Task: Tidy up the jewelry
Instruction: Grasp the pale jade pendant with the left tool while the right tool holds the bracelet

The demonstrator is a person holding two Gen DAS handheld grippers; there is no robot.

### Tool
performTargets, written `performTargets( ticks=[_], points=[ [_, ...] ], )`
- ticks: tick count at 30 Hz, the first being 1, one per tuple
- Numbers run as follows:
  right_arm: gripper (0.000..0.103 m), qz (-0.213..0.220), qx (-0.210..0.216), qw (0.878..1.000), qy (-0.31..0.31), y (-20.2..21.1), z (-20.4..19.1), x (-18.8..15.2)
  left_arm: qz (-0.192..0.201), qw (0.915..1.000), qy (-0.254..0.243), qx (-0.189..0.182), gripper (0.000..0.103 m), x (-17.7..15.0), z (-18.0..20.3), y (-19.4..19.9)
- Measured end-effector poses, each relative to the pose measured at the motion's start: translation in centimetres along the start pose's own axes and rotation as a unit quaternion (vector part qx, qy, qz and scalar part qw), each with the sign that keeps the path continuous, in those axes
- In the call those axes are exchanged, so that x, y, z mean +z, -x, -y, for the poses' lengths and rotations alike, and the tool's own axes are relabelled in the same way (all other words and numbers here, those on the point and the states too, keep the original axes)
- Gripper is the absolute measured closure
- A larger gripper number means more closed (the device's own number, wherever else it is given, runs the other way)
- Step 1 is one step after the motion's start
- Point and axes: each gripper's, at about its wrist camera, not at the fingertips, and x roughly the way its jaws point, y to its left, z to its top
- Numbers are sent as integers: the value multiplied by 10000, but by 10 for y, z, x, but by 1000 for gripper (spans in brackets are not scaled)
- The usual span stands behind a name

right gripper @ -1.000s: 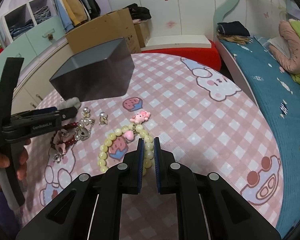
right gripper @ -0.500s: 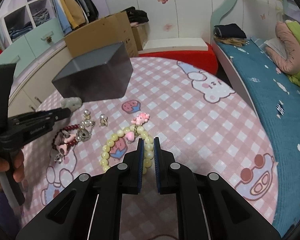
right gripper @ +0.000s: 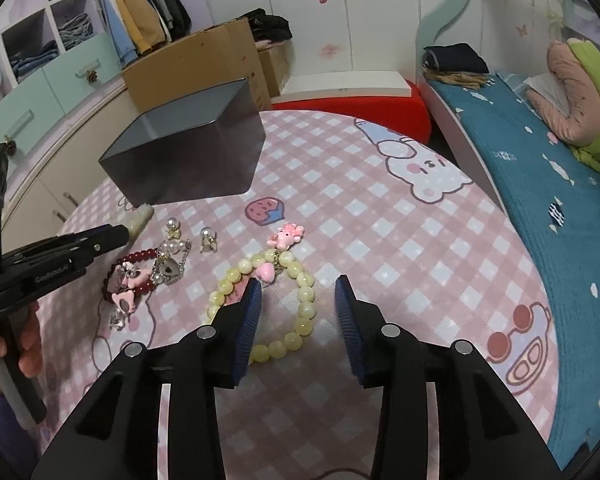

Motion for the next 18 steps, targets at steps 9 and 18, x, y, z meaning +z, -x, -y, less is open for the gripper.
performTargets(
  ticks=[9,18],
  points=[
    [64,-109,-94,9997,185,-6,-4,-2,-28,9996,-205,216,63,13,7,-13],
    [93,-166,-218,9989,376,-7,-1,0,39,9981,-509,358,74,13,16,-10]
  ],
)
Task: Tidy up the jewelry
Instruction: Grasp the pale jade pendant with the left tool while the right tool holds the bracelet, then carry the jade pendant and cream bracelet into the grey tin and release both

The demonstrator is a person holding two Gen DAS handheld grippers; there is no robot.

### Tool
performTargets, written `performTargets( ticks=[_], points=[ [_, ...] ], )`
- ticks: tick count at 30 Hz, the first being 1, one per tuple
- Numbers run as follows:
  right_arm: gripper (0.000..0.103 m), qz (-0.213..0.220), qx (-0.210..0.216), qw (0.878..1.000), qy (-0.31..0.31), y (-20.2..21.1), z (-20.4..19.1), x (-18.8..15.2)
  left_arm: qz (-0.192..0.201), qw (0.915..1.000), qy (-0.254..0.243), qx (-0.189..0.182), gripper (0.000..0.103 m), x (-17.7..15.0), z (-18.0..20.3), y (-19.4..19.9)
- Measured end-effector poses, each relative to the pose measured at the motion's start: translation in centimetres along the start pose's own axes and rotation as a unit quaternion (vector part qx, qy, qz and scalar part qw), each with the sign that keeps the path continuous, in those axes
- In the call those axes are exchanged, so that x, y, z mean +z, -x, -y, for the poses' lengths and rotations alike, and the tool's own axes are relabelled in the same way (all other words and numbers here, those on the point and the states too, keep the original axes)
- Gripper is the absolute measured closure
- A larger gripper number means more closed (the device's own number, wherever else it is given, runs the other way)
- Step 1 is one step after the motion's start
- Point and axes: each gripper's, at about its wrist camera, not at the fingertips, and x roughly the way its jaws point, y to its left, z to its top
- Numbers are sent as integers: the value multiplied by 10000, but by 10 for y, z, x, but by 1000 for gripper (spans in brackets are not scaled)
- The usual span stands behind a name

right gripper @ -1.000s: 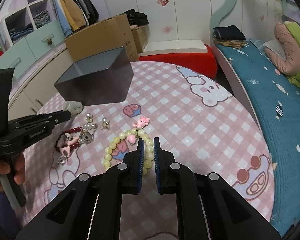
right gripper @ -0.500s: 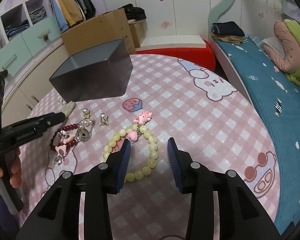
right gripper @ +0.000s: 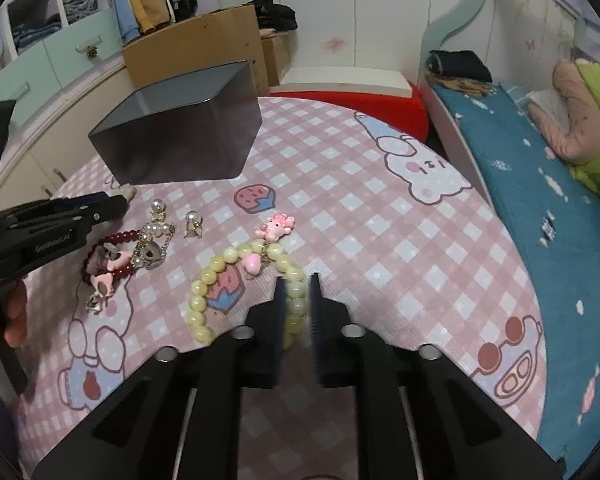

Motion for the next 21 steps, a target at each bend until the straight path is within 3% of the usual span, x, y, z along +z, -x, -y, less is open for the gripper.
performTargets(
  ticks=[14,21],
  points=[
    [93,746,169,9964,366,72,-31,14,613,9963,56,-597,74,-5,-2,61],
    [93,1070,216,9928,492,95,-47,37,935,9907,48,-987,74,6,-2,90]
  ],
)
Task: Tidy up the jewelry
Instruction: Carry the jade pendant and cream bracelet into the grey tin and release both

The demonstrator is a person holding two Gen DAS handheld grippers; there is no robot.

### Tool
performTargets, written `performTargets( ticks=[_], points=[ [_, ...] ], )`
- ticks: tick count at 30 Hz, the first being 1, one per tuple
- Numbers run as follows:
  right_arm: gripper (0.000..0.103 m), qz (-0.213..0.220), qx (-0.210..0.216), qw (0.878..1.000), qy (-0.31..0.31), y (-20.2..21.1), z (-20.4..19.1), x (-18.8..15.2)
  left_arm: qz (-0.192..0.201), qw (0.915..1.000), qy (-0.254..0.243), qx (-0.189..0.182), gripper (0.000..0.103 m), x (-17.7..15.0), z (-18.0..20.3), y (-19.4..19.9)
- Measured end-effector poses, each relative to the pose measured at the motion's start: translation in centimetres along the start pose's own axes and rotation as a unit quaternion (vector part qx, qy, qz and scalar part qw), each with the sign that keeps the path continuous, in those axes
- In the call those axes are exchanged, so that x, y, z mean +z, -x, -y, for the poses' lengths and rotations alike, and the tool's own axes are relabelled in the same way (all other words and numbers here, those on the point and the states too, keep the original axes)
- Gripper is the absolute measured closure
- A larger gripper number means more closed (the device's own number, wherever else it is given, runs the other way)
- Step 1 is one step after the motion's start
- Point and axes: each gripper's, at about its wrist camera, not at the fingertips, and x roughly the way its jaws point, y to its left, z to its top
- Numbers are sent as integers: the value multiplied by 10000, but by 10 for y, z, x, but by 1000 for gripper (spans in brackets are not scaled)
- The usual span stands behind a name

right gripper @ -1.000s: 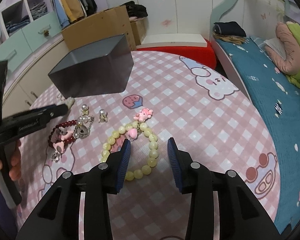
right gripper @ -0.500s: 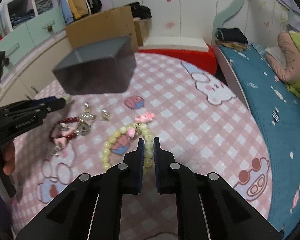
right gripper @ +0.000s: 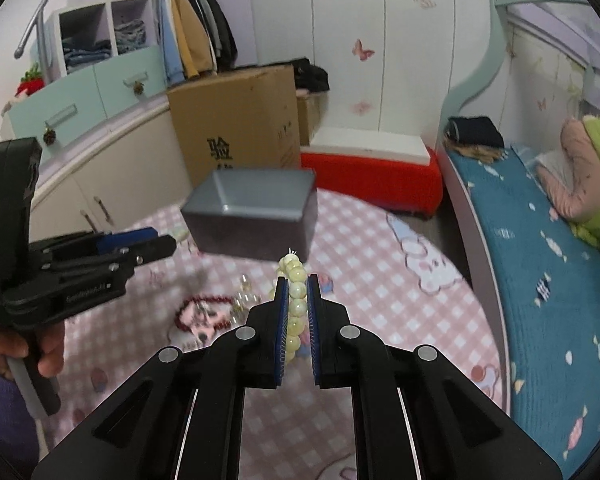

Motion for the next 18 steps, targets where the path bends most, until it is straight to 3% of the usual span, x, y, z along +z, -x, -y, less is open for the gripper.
performTargets(
  ticks=[4,9,13,18],
  points=[
    [93,241,76,9997,-18,-5,-3,32,230,9997,-70,-66,74,20,3,9],
    [93,495,122,9987,-72,-23,-6,74,493,9982,-233,268,74,56,3,3],
    [93,518,138,9984,-177,-53,-5,98,418,9951,-365,819,74,79,1,-28],
    [93,266,247,9989,-299,-91,-4,101,131,9937,-410,1039,74,80,-5,-65]
  ],
)
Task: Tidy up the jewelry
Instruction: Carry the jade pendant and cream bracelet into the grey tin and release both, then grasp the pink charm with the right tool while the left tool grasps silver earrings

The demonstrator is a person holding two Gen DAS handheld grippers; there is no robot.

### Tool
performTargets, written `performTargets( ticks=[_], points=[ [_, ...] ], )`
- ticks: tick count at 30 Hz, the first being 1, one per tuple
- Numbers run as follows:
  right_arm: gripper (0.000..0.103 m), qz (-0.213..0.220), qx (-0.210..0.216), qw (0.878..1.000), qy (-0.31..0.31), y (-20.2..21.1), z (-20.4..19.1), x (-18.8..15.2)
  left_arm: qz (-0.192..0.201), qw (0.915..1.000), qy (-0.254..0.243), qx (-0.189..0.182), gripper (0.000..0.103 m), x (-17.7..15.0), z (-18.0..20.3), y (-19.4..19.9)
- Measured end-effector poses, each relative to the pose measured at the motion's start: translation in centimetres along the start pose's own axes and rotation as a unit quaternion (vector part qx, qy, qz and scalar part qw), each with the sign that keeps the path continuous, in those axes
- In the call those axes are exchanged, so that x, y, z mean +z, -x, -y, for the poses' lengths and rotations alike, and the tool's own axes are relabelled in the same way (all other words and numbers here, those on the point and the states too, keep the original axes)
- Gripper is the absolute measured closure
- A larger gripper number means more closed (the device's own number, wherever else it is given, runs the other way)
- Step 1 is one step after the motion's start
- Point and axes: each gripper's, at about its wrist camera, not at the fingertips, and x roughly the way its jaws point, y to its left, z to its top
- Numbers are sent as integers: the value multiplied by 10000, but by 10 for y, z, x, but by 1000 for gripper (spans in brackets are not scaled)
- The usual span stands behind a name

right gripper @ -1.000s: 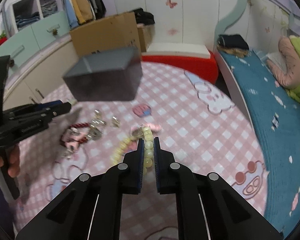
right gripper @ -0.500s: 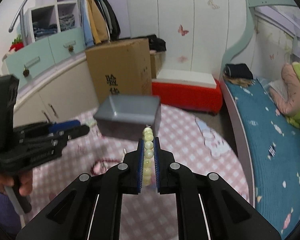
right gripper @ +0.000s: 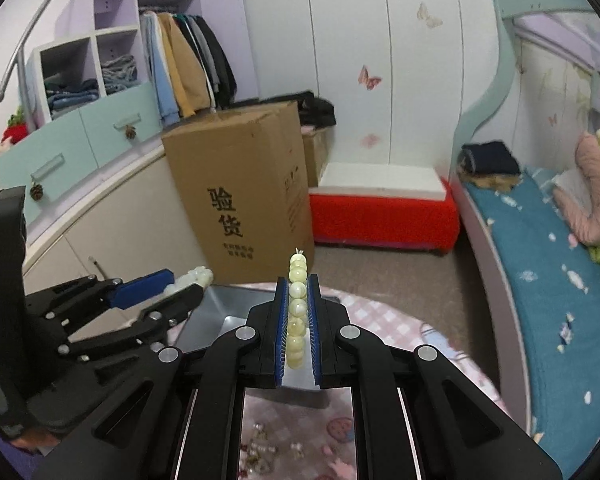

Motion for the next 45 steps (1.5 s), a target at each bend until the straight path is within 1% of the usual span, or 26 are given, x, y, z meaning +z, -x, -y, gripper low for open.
performTargets(
  ticks=[2,5,6,7,17,20,22,23,24,26,28,29,30,32,34,35,36,37,42,45],
  points=[
    [93,-142,45,9999,-39,-14,1,-4,-128,9999,14,5,74,-5,-1,-11],
    [93,-341,116,9993,-104,-31,3,-13,-213,9997,-15,72,74,-12,-2,-22],
    [93,-389,110,9991,-110,-35,3,-16,-262,9996,-23,62,78,-13,-2,-25],
    [93,-429,119,9989,-127,-39,3,-19,-284,9996,-29,55,79,-14,-2,-28],
    [93,-709,116,9973,-178,-59,3,-37,-434,9990,-56,64,78,-18,-4,-41],
    [92,-719,113,9971,-236,-59,5,-41,-418,9991,-11,72,69,-20,-8,-38],
    [91,-697,140,9970,-293,-56,7,-42,-381,9993,18,-10,65,-21,-9,-33],
    [91,-684,153,9970,-316,-53,9,-42,-354,9994,21,-19,61,-22,-9,-30],
    [91,-683,156,9970,-329,-51,9,-43,-319,9995,20,12,53,-22,-9,-27],
    [91,-625,135,9974,-328,-42,9,-43,-216,9997,-7,58,52,-23,-8,-17],
    [91,-553,129,9978,-328,-30,10,-43,-142,9999,20,-16,51,-24,-8,-7],
    [91,-511,123,9981,-329,-23,10,-43,-95,9999,44,-17,44,-25,-8,0],
    [91,-477,116,9983,-313,-17,10,-44,-27,10000,60,2,41,-27,-9,8],
    [90,-391,58,9989,-254,-1,9,-47,36,10000,71,-6,41,-30,-10,20],
    [86,-333,22,9991,-254,12,10,-50,49,9999,116,-50,40,-34,-12,30],
    [74,-285,-26,9992,-273,20,11,-53,60,9998,158,-61,35,-38,-14,36],
    [57,-251,-101,9993,-274,26,11,-57,90,9998,191,-52,29,-42,-16,42],
    [54,-218,-144,9993,-262,32,13,-60,104,9997,225,-29,29,-47,-18,47],
    [54,-308,-217,9987,-335,50,20,-85,-80,9988,478,-29,29,-75,-25,55],
    [54,-448,-284,9978,-391,50,24,-102,-322,9982,504,-64,29,-93,-25,50]
  ],
)
